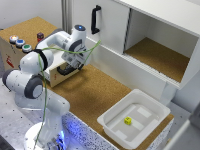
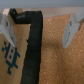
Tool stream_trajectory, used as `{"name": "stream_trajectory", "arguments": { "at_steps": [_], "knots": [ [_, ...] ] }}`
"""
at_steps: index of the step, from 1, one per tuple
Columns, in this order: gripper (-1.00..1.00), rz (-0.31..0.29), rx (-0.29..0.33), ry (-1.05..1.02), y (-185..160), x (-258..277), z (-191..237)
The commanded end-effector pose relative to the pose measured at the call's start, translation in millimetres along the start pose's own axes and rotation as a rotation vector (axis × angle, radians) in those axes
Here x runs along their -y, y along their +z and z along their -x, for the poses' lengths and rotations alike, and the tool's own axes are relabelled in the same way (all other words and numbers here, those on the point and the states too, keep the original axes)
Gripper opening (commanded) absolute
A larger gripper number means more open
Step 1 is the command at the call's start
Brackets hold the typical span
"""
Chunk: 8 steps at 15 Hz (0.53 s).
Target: Grasp the drawer handle, then close it
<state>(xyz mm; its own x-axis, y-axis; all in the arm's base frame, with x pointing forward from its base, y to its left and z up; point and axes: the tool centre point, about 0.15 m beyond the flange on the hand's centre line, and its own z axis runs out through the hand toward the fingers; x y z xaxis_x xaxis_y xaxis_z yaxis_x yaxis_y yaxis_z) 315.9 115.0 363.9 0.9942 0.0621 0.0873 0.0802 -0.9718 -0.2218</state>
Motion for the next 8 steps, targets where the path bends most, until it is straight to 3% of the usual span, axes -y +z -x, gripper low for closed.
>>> {"name": "stream_trajectory", "arguments": {
  "at_steps": [1,4,8],
  "knots": [
    [1.0,-0.009,0.026,0.031,28,20,-8],
    [1.0,-0.012,-0.012,0.092,33,29,-12],
    [1.0,0.036,-0.005,0.112,35,28,-21]
  ]
}}
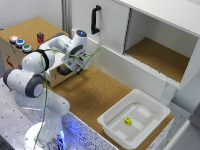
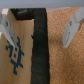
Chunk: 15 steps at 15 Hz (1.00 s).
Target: Grasp the drawer handle, then close it
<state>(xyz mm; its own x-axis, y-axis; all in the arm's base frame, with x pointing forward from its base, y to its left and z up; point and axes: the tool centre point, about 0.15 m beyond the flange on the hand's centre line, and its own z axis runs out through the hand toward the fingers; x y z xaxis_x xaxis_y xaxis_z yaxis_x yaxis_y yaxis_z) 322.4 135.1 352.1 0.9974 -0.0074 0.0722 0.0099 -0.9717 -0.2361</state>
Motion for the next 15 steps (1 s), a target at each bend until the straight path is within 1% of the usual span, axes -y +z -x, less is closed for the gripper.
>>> {"name": "stream_trajectory", "arguments": {
  "at_steps": [1,2,5,6,10,13,15],
  "knots": [
    [1.0,0.044,-0.001,0.044,20,11,-15],
    [1.0,0.052,-0.001,0.048,21,10,-17],
    [1.0,0.051,0.004,0.079,24,3,-19],
    [-1.0,0.051,0.015,0.083,27,2,-18],
    [-1.0,0.063,0.04,0.088,34,-5,-18],
    [-1.0,0.068,0.062,0.057,36,-5,-25],
    [-1.0,0.087,0.072,0.029,34,-1,-31]
  ]
}}
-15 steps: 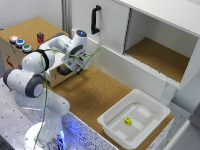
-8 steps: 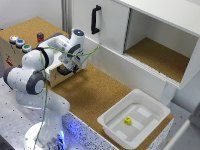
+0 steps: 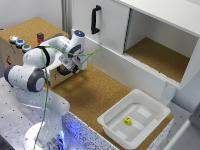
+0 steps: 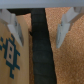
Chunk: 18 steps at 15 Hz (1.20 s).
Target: Grasp the drawer handle, then close it
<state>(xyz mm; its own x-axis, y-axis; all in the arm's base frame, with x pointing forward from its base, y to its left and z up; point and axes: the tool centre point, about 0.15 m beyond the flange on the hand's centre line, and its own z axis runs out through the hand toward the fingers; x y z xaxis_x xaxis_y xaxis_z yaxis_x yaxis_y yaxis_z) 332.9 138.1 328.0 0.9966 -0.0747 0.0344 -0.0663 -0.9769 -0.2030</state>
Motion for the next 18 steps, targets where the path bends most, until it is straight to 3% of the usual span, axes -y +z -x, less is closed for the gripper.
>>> {"name": "stream_trajectory", "arguments": {
  "at_steps": [1,10,18],
  "knots": [
    [-1.0,0.054,0.051,-0.054,8,6,-24],
    [-1.0,0.046,0.098,-0.148,35,49,-31],
    [-1.0,0.0,0.076,-0.206,55,98,-49]
  ]
}}
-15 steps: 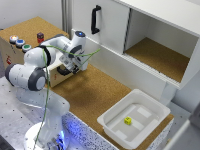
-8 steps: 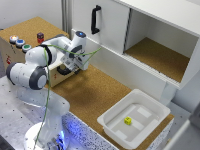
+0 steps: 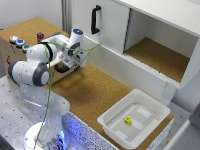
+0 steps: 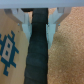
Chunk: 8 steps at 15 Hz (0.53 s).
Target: Grasp the drawer handle, then close it
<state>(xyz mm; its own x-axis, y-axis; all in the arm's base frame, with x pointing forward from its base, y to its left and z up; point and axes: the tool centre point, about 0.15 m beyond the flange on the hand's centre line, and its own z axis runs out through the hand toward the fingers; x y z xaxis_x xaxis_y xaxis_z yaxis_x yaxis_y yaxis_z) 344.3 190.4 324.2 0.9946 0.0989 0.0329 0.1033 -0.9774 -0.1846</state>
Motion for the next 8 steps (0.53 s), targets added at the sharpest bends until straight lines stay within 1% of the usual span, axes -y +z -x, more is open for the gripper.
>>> {"name": "stream_trajectory", "arguments": {
  "at_steps": [1,2,5,8],
  "knots": [
    [-1.0,-0.023,0.026,-0.029,40,44,-51],
    [-1.0,-0.032,0.023,-0.032,43,49,-51],
    [-1.0,-0.036,0.007,-0.027,46,58,-51],
    [-1.0,-0.068,-0.003,-0.024,54,70,-52]
  ]
}}
